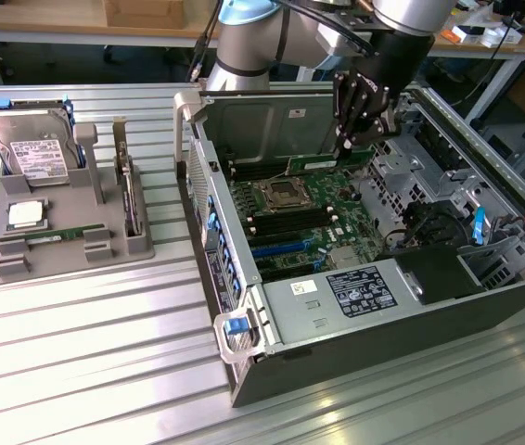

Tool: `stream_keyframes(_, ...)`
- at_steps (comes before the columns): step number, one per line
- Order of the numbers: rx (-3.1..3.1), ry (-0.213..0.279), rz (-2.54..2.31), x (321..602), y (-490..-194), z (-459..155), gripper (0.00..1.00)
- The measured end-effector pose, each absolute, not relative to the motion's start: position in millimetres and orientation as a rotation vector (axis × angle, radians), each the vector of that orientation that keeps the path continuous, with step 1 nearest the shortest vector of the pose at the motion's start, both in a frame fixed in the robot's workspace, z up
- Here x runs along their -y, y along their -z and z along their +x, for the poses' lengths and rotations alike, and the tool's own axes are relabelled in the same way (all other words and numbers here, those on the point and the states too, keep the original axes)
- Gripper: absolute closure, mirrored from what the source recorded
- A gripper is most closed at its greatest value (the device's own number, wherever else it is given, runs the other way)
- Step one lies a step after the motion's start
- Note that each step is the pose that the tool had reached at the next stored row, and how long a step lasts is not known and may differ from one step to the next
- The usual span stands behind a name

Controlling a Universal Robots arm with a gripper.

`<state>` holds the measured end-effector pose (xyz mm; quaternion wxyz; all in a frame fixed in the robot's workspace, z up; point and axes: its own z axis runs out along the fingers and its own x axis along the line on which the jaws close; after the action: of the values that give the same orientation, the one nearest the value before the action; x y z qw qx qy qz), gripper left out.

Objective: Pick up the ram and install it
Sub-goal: 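Insert the ram into the slot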

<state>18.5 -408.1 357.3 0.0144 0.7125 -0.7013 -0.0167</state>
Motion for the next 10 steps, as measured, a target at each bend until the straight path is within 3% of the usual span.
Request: stream_keyframes(10, 2.183, 0.052, 2.218, 408.8, -352.4, 18.4, 0.88)
